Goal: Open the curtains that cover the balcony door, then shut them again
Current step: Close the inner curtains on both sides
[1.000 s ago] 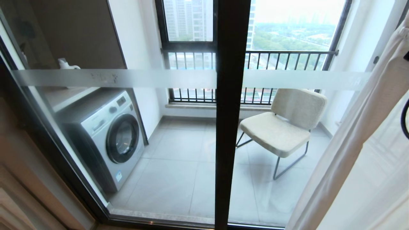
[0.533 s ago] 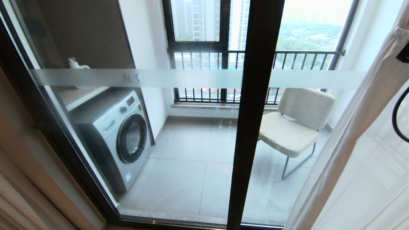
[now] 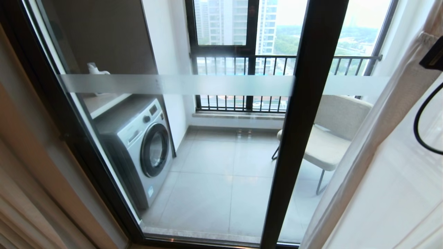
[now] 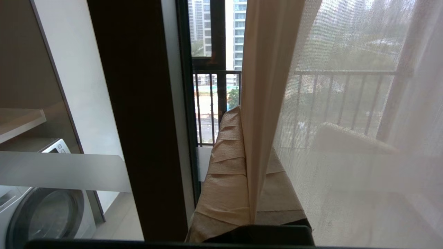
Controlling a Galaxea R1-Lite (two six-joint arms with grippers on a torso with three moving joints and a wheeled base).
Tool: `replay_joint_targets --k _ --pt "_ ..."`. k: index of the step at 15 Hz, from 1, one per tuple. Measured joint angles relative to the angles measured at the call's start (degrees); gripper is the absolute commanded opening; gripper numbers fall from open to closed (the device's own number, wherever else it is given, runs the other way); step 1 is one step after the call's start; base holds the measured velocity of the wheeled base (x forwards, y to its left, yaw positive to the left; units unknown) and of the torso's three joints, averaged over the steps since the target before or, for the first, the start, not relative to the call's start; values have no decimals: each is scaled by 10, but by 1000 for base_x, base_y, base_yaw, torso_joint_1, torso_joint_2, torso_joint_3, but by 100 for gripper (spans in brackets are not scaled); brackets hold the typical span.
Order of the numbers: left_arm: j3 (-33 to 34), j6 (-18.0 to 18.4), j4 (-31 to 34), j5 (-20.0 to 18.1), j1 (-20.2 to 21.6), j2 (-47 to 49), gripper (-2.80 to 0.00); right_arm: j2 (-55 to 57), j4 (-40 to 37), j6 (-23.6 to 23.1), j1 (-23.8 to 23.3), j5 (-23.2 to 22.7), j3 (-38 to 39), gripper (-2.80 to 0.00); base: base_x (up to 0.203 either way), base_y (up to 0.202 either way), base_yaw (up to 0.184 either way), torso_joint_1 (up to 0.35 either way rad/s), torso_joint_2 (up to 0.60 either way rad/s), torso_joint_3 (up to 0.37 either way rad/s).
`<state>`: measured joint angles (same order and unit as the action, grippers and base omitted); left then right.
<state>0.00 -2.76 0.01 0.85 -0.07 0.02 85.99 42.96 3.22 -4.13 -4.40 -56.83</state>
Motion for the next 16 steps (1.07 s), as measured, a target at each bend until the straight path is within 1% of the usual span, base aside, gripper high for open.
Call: replay_joint_targets --k 16 --pt "0 0 0 0 0 0 -280 -2 -2 0 1 0 -2 -280 0 190 0 4 2 4"
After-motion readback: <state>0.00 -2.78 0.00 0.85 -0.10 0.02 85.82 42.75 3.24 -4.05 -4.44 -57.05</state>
